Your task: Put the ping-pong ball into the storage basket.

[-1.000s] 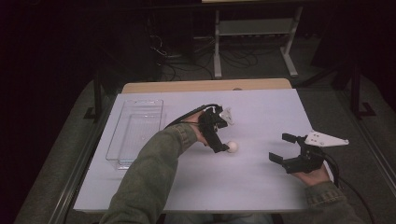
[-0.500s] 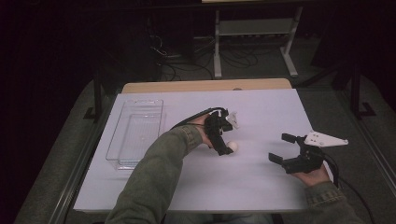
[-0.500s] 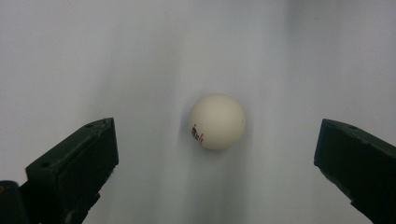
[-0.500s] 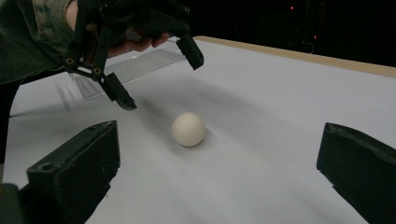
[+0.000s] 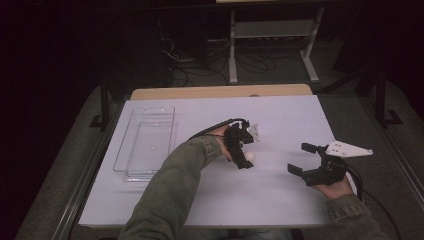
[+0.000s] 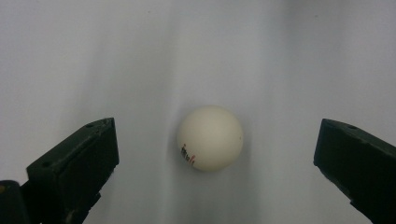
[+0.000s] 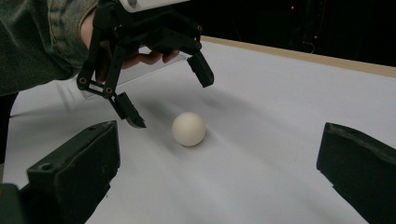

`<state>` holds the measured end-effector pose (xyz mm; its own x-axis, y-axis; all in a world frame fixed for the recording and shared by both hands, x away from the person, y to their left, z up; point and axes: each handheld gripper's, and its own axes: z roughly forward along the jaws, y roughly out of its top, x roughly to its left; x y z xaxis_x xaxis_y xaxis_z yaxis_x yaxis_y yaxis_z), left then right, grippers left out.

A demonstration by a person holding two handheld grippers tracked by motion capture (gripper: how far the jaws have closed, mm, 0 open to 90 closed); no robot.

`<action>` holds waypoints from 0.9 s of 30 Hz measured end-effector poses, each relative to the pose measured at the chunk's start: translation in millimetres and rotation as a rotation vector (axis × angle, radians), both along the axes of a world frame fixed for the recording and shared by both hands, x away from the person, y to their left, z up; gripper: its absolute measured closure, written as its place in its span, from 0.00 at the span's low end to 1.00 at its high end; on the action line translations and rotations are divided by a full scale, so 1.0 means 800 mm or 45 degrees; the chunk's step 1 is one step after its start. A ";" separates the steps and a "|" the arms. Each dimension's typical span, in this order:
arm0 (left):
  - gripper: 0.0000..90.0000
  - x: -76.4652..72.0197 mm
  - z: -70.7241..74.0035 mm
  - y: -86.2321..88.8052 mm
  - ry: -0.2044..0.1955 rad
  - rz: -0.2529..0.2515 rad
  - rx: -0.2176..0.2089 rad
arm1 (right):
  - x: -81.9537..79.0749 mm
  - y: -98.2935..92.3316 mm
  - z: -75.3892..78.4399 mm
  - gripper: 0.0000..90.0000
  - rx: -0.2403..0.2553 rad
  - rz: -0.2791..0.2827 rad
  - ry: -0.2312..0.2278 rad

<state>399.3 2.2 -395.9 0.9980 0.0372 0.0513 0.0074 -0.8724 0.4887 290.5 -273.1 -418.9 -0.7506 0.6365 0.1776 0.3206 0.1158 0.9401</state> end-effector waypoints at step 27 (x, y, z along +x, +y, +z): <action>0.18 0.005 -0.024 -0.009 -0.007 -0.008 0.068 | 0.000 0.001 0.000 0.00 0.003 0.012 0.002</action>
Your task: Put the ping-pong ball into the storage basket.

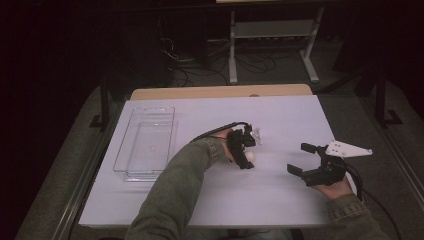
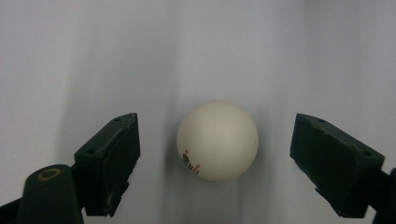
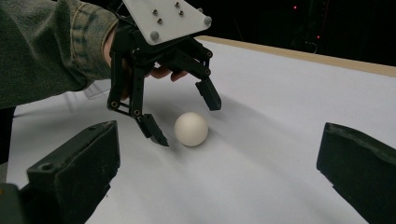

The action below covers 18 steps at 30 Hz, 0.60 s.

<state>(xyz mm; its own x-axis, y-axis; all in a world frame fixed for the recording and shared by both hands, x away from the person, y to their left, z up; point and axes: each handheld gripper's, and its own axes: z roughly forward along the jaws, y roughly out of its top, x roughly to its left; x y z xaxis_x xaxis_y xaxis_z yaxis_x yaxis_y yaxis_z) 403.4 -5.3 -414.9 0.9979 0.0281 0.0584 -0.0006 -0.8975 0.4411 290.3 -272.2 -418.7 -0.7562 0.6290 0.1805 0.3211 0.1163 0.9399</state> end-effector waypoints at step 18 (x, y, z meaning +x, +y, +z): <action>0.42 0.002 -0.003 -0.001 -0.011 0.022 0.026 | 0.000 -0.002 0.000 0.00 0.007 -0.006 -0.006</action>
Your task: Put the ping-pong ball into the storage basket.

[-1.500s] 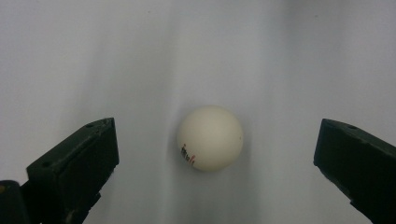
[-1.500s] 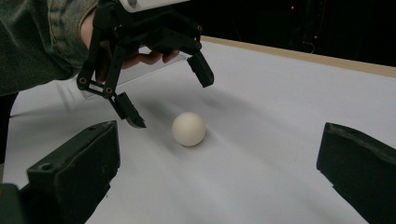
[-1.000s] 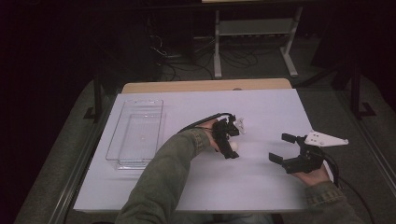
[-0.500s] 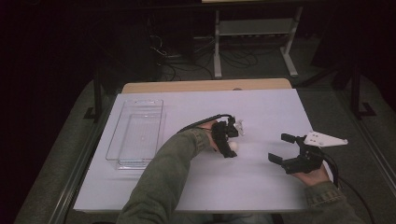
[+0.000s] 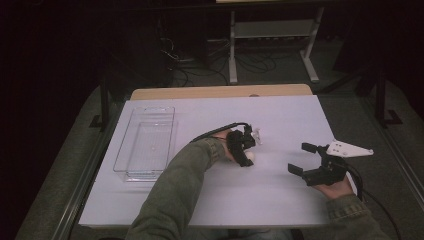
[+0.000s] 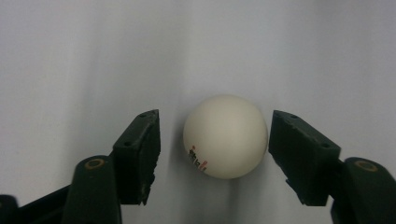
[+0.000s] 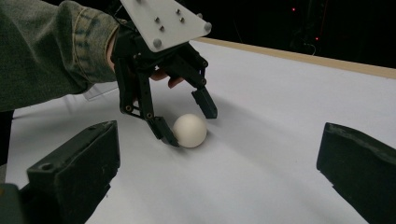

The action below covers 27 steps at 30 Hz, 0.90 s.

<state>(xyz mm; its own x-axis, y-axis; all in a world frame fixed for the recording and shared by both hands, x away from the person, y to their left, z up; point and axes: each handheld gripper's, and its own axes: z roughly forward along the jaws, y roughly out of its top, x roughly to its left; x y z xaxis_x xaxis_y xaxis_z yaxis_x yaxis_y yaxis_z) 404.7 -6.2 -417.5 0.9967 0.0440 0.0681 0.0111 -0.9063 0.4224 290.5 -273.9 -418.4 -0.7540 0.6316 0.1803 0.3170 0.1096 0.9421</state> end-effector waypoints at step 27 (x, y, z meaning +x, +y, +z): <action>0.56 -0.003 0.031 0.017 -0.062 -0.002 -0.004 | 0.000 0.000 -0.001 0.00 -0.012 -0.005 0.004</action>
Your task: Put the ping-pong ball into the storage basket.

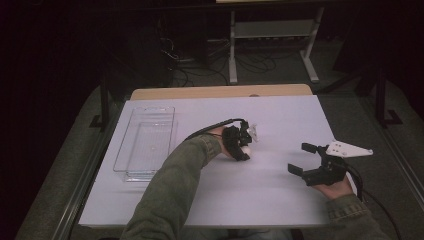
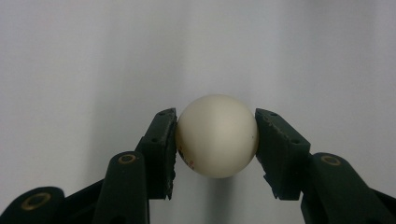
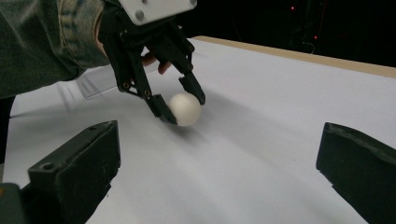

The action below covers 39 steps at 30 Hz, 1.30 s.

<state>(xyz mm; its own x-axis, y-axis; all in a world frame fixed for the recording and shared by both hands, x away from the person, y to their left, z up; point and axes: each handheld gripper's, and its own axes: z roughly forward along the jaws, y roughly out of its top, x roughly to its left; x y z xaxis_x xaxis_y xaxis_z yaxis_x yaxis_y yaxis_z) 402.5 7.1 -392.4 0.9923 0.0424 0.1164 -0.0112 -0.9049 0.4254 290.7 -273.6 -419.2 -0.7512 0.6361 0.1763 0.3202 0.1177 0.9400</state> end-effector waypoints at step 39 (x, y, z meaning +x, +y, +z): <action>0.56 -0.021 0.102 0.040 -0.141 0.052 -0.168 | 0.001 0.004 -0.002 0.00 -0.023 0.006 0.017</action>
